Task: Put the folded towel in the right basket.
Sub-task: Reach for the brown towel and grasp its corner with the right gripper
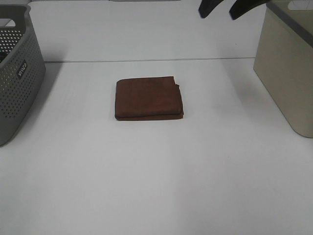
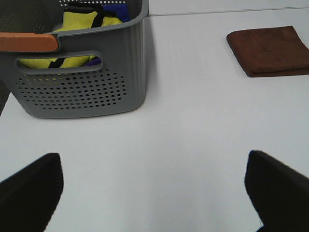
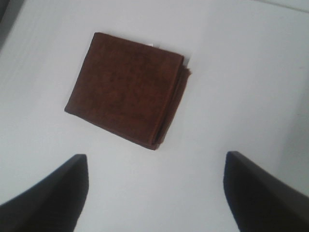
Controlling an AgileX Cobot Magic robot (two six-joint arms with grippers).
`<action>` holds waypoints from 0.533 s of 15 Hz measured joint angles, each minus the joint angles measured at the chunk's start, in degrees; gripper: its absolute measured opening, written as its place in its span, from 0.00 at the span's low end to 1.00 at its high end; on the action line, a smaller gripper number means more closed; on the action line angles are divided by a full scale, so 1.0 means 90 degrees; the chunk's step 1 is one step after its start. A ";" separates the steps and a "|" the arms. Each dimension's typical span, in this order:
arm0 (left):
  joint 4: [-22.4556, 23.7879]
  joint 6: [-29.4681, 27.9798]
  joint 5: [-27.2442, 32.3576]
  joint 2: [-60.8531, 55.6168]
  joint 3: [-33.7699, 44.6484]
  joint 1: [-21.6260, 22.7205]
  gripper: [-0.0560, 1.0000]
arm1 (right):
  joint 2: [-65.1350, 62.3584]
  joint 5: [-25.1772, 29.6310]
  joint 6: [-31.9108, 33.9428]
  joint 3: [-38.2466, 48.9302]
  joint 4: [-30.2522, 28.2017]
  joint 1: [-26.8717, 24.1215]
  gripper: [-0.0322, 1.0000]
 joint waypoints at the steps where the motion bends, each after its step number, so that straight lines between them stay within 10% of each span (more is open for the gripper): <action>1: 0.0000 0.0000 0.0000 0.0000 0.0000 0.0000 0.97 | 0.0363 0.0146 0.0134 -0.0223 0.0095 0.0121 0.74; 8: 0.0000 0.0000 0.0000 0.0000 0.0000 0.0000 0.97 | 0.2680 0.0446 0.0318 -0.1273 0.1050 0.0210 0.75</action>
